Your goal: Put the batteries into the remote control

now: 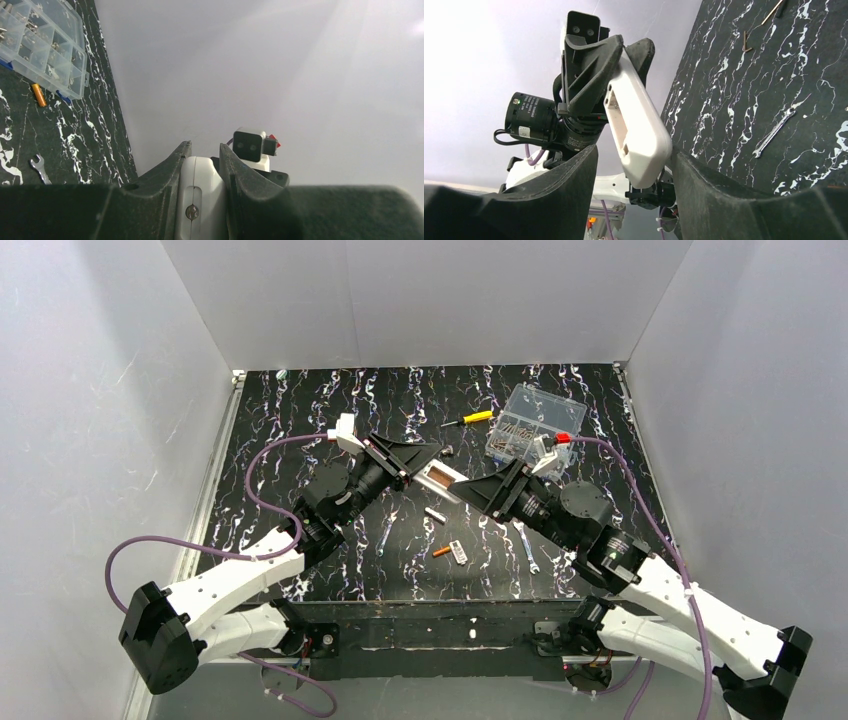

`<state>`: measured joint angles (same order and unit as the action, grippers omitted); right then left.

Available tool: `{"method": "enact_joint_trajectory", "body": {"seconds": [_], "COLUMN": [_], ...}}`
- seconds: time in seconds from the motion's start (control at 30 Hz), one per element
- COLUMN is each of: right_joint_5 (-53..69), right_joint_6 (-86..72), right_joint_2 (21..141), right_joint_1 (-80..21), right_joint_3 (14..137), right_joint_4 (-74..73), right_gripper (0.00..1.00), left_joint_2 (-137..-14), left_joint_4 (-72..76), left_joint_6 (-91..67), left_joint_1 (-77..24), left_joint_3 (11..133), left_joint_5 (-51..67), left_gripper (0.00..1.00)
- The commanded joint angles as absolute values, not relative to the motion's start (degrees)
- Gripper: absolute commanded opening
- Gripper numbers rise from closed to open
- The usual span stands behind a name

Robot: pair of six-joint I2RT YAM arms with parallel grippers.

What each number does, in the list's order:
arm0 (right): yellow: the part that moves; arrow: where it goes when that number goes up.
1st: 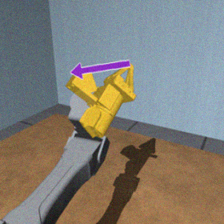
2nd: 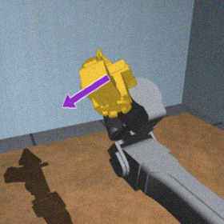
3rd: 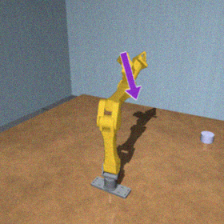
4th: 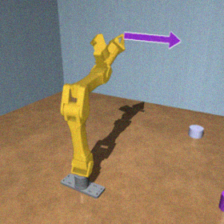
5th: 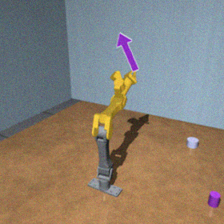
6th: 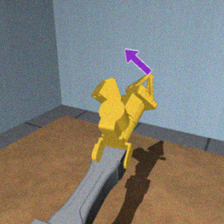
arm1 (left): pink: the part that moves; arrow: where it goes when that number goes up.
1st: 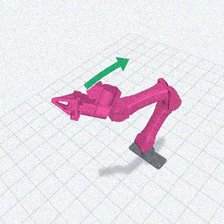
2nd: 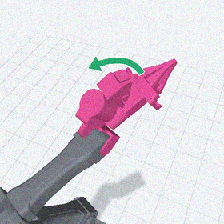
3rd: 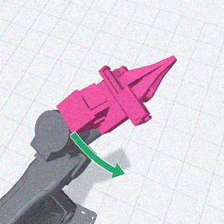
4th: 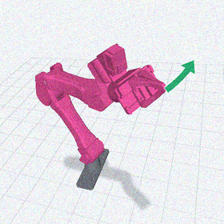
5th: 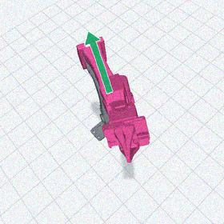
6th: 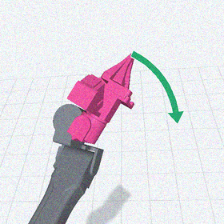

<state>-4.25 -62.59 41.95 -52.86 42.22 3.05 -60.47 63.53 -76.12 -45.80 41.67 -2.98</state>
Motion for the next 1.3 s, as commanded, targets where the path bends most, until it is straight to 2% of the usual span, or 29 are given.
{"method": "enact_joint_trajectory", "body": {"seconds": [0.0,0.23,0.33,0.37,0.47,0.53,0.93,1.1,1.27], "right_joint_5": [-2.6,-2.5,-2.6,-2.7,-3.9,-5.0,-6.6,-3.6,0.5], "right_joint_6": [-64.7,-65.7,-65.8,-65.8,-66.6,-67.3,-68.4,-68.3,-68.3], "right_joint_2": [42.5,42.8,42.8,42.7,42.1,41.4,40.3,39.4,38.4], "right_joint_1": [-52.3,-51.8,-51.6,-51.6,-51.6,-51.6,-50.7,-48.3,-45.3], "right_joint_3": [41.5,40.3,40.2,40.2,39.7,39.4,41.5,42.6,43.0], "right_joint_4": [9.1,11.8,12.4,12.4,12.3,11.9,5.3,2.4,0.8], "right_gripper": [0.61,0.45,0.33,0.28,0.10,0.03,0.01,0.01,0.01], "left_joint_2": [-59.8,-60.8,-61.2,-61.1,-60.9,-60.8,-58.8,-57.7,-56.9], "left_joint_4": [70.7,72.7,73.1,72.8,72.2,72.2,70.6,70.9,72.2], "left_joint_6": [-76.8,-78.0,-78.6,-78.9,-79.4,-79.5,-79.7,-79.7,-79.9], "left_joint_1": [-45.5,-45.6,-45.6,-45.6,-45.6,-45.6,-45.6,-45.5,-45.6], "left_joint_3": [43.4,43.5,43.5,43.6,43.5,43.4,43.0,42.8,42.8], "left_joint_5": [-3.0,-2.3,-1.7,-1.7,-1.6,-1.5,-0.9,1.7,4.8], "left_gripper": [0.00,0.00,0.00,0.03,0.19,0.28,0.67,0.72,0.71]}}
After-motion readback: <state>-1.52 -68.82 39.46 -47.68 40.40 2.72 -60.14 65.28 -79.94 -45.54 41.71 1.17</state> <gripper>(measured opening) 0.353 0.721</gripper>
